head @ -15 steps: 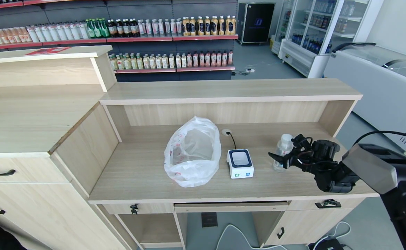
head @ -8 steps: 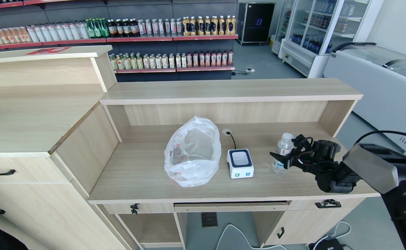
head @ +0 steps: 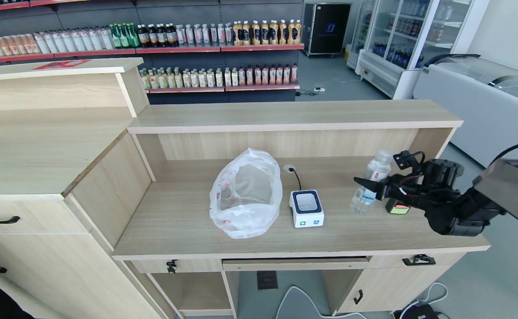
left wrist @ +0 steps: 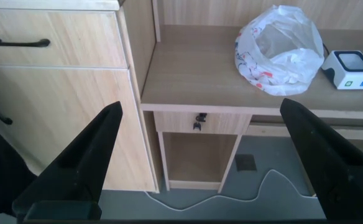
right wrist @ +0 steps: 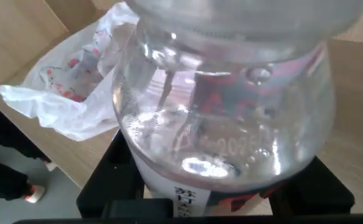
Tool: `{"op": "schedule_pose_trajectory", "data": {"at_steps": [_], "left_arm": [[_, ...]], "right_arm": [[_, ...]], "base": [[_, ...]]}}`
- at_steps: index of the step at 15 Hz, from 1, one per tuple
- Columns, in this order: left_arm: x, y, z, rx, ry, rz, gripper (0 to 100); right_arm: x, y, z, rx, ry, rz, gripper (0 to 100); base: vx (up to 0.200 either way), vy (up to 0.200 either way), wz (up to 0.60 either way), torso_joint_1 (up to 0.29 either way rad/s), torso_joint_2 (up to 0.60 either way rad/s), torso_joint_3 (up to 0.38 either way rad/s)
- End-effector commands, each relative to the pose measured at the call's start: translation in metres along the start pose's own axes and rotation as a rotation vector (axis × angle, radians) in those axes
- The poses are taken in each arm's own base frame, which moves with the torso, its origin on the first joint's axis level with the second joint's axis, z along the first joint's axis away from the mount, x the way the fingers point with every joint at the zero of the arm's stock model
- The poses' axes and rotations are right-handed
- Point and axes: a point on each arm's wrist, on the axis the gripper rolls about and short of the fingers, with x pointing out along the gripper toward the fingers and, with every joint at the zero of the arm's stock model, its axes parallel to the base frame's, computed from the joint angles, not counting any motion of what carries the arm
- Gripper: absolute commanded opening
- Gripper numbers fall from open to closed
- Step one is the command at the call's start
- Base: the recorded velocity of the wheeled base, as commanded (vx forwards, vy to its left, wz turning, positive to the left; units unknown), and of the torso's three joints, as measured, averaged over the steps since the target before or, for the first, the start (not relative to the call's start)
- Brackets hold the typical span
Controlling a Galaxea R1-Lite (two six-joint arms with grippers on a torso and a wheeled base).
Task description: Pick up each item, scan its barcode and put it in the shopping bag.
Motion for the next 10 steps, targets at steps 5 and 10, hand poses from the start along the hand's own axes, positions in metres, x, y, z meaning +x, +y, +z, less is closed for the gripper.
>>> {"op": "schedule_pose_trajectory", "data": {"at_steps": [5,10], "left_arm": [[0.000,0.000,0.000,0.000,0.000,-0.001,100],[0.000,0.000,0.000,0.000,0.000,0.001,100]], "right_arm": [[-0.128,0.068,0.145,0.096,-0.142,0.201,0],[-0.153,0.111,0.193,0.179,-0.174,0.349,0]], "base": [[0.000,0.000,0.00,0.000,0.00,0.000],[0.000,0.000,0.00,0.000,0.00,0.000]]}}
